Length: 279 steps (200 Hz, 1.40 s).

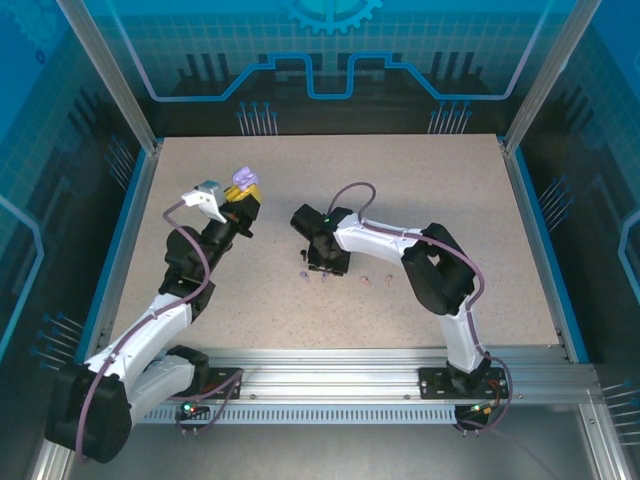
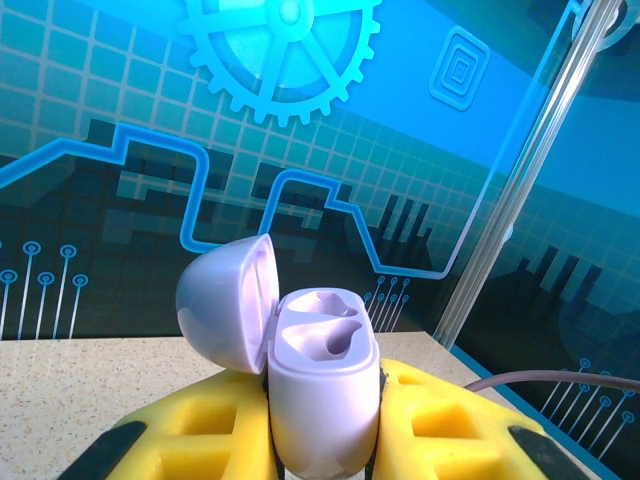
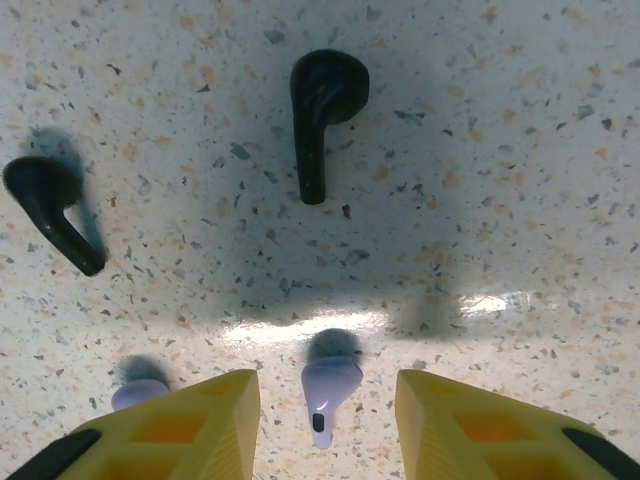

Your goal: Insert wireless bluetooth earbuds into charging case

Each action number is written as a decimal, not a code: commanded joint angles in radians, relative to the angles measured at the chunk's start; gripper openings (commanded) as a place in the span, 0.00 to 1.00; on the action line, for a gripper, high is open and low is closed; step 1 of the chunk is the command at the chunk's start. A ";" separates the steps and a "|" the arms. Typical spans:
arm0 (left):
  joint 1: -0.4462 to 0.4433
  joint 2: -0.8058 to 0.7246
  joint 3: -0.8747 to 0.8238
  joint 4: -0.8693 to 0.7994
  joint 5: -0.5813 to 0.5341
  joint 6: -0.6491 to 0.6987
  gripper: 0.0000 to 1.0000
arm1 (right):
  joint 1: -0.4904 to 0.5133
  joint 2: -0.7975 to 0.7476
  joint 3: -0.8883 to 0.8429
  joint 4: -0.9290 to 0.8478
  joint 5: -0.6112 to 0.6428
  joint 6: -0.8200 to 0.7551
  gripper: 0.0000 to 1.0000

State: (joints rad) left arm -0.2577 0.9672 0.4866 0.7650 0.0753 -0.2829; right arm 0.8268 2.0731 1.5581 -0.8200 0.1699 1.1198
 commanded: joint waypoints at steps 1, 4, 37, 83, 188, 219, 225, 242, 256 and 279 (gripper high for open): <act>-0.003 -0.019 0.001 0.023 -0.001 0.008 0.00 | 0.012 0.033 0.035 -0.063 0.027 0.035 0.40; -0.003 -0.020 0.001 0.023 0.000 0.008 0.00 | 0.012 0.037 0.036 -0.067 0.029 0.036 0.40; -0.003 -0.023 -0.002 0.025 0.004 0.004 0.00 | 0.014 0.055 0.046 -0.077 0.026 0.047 0.37; -0.003 -0.026 -0.008 0.024 0.002 0.004 0.00 | 0.016 0.095 0.083 -0.089 0.022 0.046 0.34; -0.003 -0.032 -0.009 0.020 0.007 0.007 0.00 | 0.048 0.047 0.054 -0.093 0.059 0.062 0.36; -0.003 -0.032 -0.005 0.013 0.009 0.006 0.00 | 0.057 -0.004 0.070 -0.099 0.127 -0.004 0.40; -0.003 -0.035 -0.005 0.011 0.007 0.006 0.00 | 0.058 -0.013 0.069 -0.089 0.132 -0.034 0.40; -0.003 -0.045 -0.005 0.013 0.002 0.015 0.00 | 0.059 -0.037 0.063 -0.040 0.132 -0.135 0.41; -0.003 -0.053 -0.005 0.013 -0.006 0.020 0.00 | 0.060 -0.059 0.045 0.018 0.117 -0.232 0.41; -0.003 -0.070 -0.001 0.006 -0.015 0.035 0.00 | 0.060 -0.089 -0.004 0.151 0.056 -0.396 0.40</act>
State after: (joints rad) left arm -0.2577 0.9310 0.4866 0.7605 0.0750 -0.2810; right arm 0.8753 2.0312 1.6005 -0.7967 0.2543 0.9337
